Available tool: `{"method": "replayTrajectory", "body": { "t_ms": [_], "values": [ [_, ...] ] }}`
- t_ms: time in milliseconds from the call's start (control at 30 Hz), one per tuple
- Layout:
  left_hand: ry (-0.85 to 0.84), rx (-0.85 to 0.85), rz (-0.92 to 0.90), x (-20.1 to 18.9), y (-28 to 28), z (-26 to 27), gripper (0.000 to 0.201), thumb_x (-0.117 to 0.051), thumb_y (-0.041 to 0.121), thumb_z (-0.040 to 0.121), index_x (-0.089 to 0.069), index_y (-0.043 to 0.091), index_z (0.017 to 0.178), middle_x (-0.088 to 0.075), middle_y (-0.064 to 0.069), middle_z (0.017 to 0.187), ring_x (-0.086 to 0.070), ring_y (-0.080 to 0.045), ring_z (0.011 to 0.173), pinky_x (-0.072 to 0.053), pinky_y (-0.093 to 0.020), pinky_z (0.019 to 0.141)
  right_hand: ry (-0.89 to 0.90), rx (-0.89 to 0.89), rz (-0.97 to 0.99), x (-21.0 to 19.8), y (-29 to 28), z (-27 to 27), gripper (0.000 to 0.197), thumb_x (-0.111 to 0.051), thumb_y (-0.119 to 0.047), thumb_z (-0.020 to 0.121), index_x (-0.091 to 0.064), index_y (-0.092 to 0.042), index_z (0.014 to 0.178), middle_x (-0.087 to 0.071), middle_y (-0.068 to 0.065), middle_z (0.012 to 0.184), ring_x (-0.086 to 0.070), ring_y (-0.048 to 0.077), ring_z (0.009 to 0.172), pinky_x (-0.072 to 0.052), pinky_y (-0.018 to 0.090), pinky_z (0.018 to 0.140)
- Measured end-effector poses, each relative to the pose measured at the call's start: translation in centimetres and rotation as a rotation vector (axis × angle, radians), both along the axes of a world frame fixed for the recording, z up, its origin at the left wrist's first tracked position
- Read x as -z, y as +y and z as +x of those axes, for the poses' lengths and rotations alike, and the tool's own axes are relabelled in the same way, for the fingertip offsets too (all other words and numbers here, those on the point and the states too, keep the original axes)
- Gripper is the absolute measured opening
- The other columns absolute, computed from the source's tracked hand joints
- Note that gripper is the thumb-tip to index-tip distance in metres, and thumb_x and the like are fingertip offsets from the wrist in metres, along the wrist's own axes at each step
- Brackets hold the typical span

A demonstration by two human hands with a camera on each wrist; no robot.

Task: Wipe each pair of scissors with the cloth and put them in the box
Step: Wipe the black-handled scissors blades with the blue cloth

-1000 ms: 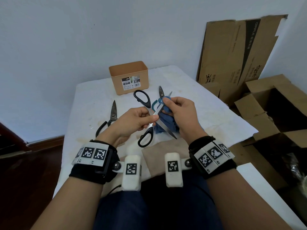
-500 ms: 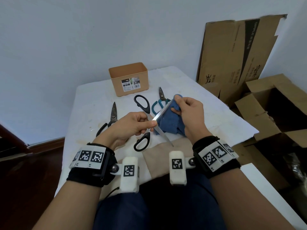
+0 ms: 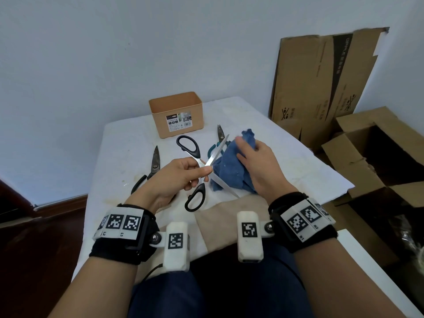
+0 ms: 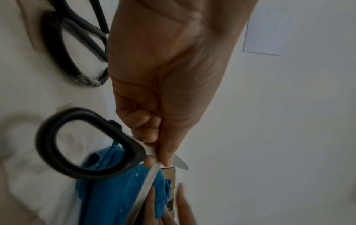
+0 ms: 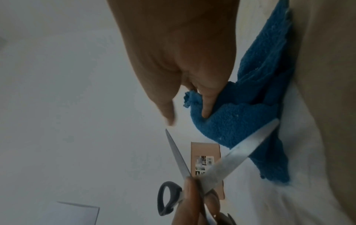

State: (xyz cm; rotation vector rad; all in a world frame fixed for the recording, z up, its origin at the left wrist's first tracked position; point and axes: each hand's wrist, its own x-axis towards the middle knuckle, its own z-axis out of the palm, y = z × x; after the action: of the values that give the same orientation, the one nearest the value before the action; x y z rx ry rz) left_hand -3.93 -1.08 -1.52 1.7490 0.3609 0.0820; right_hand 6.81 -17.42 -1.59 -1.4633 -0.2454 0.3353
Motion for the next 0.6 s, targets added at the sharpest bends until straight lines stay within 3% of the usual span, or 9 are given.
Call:
{"method": "replayTrajectory", "body": {
  "t_ms": [67, 133, 167, 267, 333, 400, 467, 600],
  "values": [
    [0.000, -0.011, -0.003, 0.1, 0.1, 0.0, 0.018, -0.071, 0.022, 0.091, -0.061, 0.006, 0.087, -0.067, -0.001, 0.075, -0.042, -0.006, 0.051, -0.031, -0.013, 0.044, -0.026, -0.004, -0.093, 0.2, -0.2, 0.3, 0.021, -0.060, -0.008, 0.092, -0.060, 0.004, 0.110, -0.069, 0.015, 0.094, -0.070, 0.011, 0.073, -0.057, 0.023, 0.060],
    [0.002, -0.012, -0.001, 0.0, 0.1, 0.0, 0.020, -0.071, 0.023, 0.091, -0.062, 0.005, 0.090, -0.067, -0.001, 0.076, -0.042, -0.006, 0.052, -0.031, -0.014, 0.045, -0.051, 0.026, -0.169, 0.7, -0.4, 0.8, 0.019, -0.060, -0.005, 0.089, -0.062, 0.011, 0.100, -0.068, 0.015, 0.090, -0.067, 0.021, 0.082, -0.059, 0.040, 0.081],
    [0.001, -0.013, 0.001, 0.0, 0.1, -0.1, 0.020, -0.071, 0.024, 0.090, -0.063, 0.005, 0.091, -0.067, -0.001, 0.077, -0.042, -0.007, 0.052, -0.032, -0.014, 0.045, -0.057, 0.040, -0.189, 0.8, -0.5, 1.0, 0.018, -0.061, -0.008, 0.090, -0.063, 0.009, 0.096, -0.067, 0.013, 0.088, -0.066, 0.022, 0.084, -0.058, 0.043, 0.085],
    [-0.009, -0.012, 0.002, -0.1, 0.2, 0.0, 0.027, -0.071, 0.026, 0.090, -0.068, 0.000, 0.097, -0.067, 0.000, 0.079, -0.043, -0.008, 0.056, -0.033, -0.016, 0.048, -0.089, 0.075, -0.230, 0.7, -1.1, 1.4, 0.011, -0.062, -0.018, 0.093, -0.069, -0.010, 0.093, -0.069, 0.006, 0.087, -0.065, 0.016, 0.078, -0.057, 0.031, 0.075],
    [-0.016, -0.017, 0.002, -0.2, 0.2, 0.1, 0.032, -0.070, 0.025, 0.091, -0.067, -0.004, 0.102, -0.067, 0.000, 0.078, -0.043, -0.008, 0.056, -0.033, -0.016, 0.050, -0.022, 0.083, -0.172, 0.5, -1.3, 1.6, 0.013, -0.062, -0.021, 0.094, -0.069, -0.009, 0.092, -0.064, 0.008, 0.076, -0.056, 0.009, 0.057, -0.051, 0.023, 0.059],
    [-0.025, -0.030, -0.001, -0.4, 0.2, 0.3, 0.025, -0.069, 0.023, 0.092, -0.069, 0.000, 0.099, -0.067, 0.000, 0.077, -0.043, -0.008, 0.056, -0.033, -0.016, 0.049, 0.110, 0.053, -0.052, 0.1, -1.2, 1.6, 0.015, -0.061, -0.020, 0.095, -0.066, -0.007, 0.089, -0.057, 0.004, 0.068, -0.048, 0.007, 0.047, -0.046, 0.018, 0.049],
    [-0.041, -0.039, -0.009, -0.7, 0.0, 0.5, 0.013, -0.068, 0.022, 0.093, -0.070, 0.009, 0.089, -0.066, -0.001, 0.077, -0.043, -0.009, 0.055, -0.032, -0.015, 0.048, 0.219, 0.014, 0.089, -0.3, -1.0, 1.4, 0.016, -0.059, -0.018, 0.097, -0.064, -0.009, 0.085, -0.053, 0.003, 0.066, -0.045, 0.008, 0.049, -0.044, 0.016, 0.046],
    [-0.061, -0.039, 0.001, -1.3, -0.3, 0.6, 0.016, -0.069, 0.022, 0.092, -0.066, 0.015, 0.078, -0.066, -0.002, 0.078, -0.043, -0.007, 0.053, -0.033, -0.015, 0.048, 0.281, -0.064, 0.224, -1.0, -0.1, 0.7, 0.020, -0.054, -0.012, 0.099, -0.062, -0.008, 0.080, -0.055, 0.001, 0.063, -0.046, 0.007, 0.053, -0.044, 0.015, 0.048]
  ]
}}
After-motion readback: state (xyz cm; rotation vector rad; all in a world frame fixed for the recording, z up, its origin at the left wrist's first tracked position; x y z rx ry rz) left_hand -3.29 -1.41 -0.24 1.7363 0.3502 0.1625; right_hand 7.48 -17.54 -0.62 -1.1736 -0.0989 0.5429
